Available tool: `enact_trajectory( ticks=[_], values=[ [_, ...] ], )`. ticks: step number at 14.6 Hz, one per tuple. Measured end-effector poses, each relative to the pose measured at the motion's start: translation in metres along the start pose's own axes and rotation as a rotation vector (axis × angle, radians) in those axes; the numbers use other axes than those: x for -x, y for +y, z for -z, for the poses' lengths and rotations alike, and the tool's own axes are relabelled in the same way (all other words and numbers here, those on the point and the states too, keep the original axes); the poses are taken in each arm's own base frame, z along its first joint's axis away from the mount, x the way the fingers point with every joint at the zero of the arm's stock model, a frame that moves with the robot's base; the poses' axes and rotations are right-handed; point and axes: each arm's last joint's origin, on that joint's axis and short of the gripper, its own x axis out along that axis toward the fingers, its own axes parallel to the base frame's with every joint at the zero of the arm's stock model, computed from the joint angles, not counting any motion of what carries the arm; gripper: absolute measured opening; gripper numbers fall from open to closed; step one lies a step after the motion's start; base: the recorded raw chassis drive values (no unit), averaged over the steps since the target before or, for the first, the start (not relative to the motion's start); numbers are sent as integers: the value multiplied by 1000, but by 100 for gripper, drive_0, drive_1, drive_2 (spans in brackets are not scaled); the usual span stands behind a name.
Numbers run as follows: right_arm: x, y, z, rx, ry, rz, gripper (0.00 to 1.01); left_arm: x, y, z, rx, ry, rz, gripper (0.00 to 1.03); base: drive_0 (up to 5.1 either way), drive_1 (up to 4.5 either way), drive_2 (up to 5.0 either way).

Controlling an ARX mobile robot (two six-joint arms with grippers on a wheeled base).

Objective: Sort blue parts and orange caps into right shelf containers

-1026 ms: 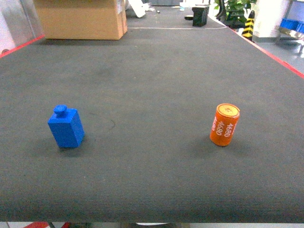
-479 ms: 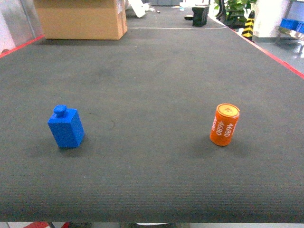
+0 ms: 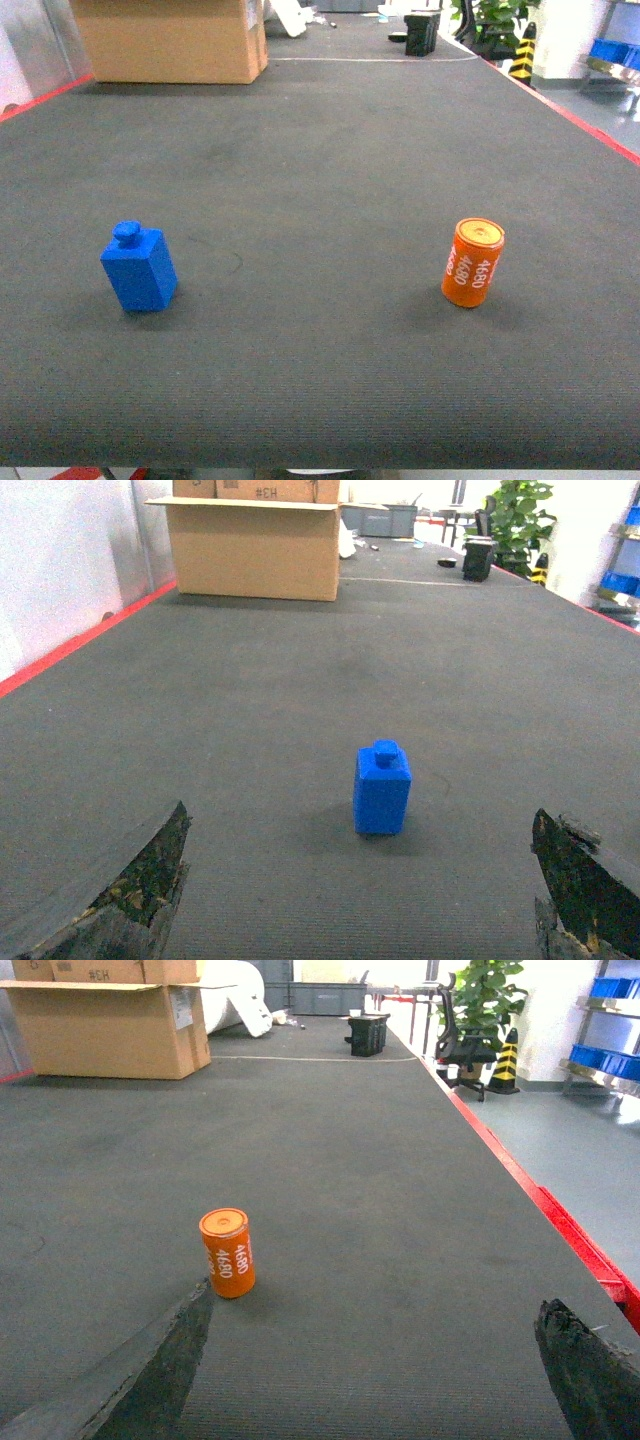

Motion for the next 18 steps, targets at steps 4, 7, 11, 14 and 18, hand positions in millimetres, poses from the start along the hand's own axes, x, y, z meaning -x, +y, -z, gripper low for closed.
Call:
enact_trajectory(
  ticks=[4,7,11,14,18],
  values=[
    [0,0,0,0,0,0,98,0,0,0,0,0,0,98,0,0,0],
    [0,0,0,0,0,0,98,0,0,0,0,0,0,98,0,0,0],
    [0,0,2,-4,25,16,98,0,0,2,8,35,-30,98,0,0,0],
    [-26,27,-18,-40,126,150,98,-30,-28,-7,-26,152,-255,98,0,0,0],
    [-113,58,-37,-30,116,53,98,-130,-37,-23,24,95,-209,98,0,0,0]
  ],
)
